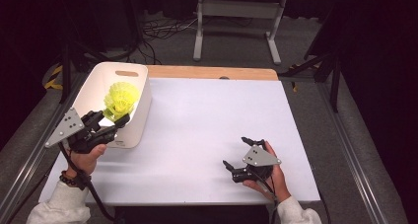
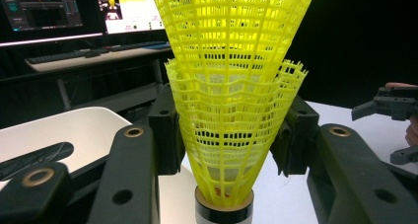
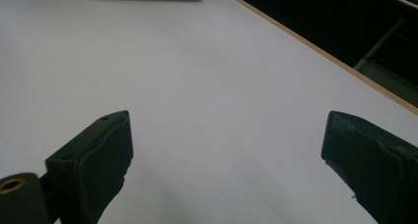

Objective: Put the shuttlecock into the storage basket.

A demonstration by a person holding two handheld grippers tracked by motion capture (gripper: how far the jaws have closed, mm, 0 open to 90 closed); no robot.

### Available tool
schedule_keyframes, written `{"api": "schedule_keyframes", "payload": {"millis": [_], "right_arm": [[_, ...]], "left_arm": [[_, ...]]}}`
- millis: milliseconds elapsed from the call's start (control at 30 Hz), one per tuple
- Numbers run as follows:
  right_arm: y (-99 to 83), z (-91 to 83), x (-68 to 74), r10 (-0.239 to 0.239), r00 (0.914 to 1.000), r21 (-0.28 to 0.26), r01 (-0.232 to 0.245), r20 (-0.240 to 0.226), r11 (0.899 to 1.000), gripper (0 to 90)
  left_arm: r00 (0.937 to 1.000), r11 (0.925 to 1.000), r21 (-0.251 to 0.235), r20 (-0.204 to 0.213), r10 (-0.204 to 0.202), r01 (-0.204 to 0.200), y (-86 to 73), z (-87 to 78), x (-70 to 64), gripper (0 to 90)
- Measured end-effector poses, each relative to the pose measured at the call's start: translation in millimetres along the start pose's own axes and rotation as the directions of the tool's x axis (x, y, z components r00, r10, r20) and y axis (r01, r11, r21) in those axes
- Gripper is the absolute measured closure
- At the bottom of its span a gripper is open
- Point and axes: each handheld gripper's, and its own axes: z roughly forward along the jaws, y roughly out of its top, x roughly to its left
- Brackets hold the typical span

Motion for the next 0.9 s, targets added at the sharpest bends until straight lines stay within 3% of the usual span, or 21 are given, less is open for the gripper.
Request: {"api": "schedule_keyframes", "payload": {"millis": [333, 533, 900], "right_arm": [[-0.5, 2.5, 1.6, 0.007, 0.9999, 0.007, -0.007, -0.008, 1.0, 6.2], [-0.5, 1.1, 1.1, 0.006, 1.0, 0.004, -0.006, -0.004, 1.0, 6.2], [-1.3, 1.7, 1.0, 0.013, 0.9999, 0.011, -0.013, -0.003, 1.0, 6.2]], "left_arm": [[0.9989, 0.9992, -0.019, -0.032, -0.035, 0.035, 7.8, -5.8, 8.6, 54.7], [0.9978, 0.9988, 0.031, -0.056, -0.036, 0.038, 13.2, -11.6, 17.6, 54.3], [0.997, 0.9985, 0.038, -0.068, -0.038, 0.041, 26.6, -15.6, 27.1, 53.8]]}}
